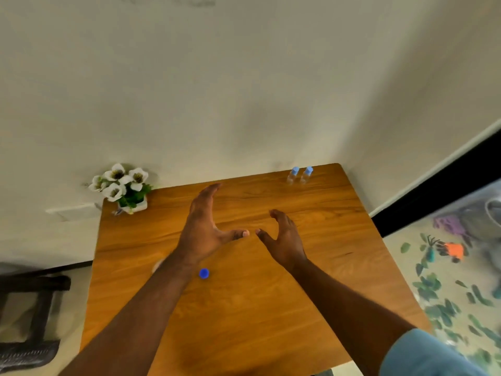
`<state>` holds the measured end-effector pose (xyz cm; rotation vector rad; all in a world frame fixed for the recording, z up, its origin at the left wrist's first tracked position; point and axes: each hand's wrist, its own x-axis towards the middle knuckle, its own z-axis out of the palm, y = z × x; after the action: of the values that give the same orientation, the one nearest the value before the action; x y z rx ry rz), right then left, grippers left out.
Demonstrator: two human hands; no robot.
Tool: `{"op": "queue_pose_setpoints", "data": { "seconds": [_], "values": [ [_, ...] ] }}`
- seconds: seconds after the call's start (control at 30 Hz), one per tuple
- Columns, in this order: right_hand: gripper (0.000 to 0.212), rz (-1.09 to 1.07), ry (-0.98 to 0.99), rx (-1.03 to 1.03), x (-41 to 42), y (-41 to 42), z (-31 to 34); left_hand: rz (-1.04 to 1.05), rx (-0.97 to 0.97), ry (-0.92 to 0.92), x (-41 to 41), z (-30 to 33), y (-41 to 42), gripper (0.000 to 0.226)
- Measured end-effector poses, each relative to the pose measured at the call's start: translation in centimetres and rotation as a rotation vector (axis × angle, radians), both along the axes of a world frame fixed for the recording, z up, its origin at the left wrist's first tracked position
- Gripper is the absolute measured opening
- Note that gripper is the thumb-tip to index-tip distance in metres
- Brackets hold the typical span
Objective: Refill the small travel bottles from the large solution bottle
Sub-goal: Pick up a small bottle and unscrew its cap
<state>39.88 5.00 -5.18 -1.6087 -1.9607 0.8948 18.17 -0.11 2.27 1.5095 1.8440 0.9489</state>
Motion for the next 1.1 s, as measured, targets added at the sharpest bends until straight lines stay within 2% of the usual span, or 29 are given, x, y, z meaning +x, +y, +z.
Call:
{"op": "queue_pose_setpoints", "data": {
  "seconds": [0.3,0.5,0.63,0.8,0.97,1.1],
  "values": [
    [0.063,-0.301,0.144,-0.123,8.6,12.1,-1.3,0.019,-0.097,-0.093,9.3,-5.3,13.8,0.096],
    [0.065,-0.311,0.122,-0.191,11.8,20.1,-4.8,0.122,-0.150,-0.184,13.7,-10.6,21.9,0.074],
    [0.069,-0.267,0.097,-0.220,12.4,24.1,-7.4,0.152,-0.176,-0.199,15.9,-13.6,25.8,0.072],
    [0.064,-0.176,0.143,-0.200,11.9,26.2,-9.3,0.179,-0.186,-0.187,17.3,-16.1,27.8,0.067],
    [0.043,-0.154,0.127,-0.162,10.9,26.6,-9.0,0.202,-0.161,-0.121,17.6,-16.5,27.9,0.047],
    [0.042,-0.093,0.093,-0.168,10.5,24.4,-8.3,0.244,-0.135,-0.177,16.4,-15.2,25.1,0.049]
  ]
}}
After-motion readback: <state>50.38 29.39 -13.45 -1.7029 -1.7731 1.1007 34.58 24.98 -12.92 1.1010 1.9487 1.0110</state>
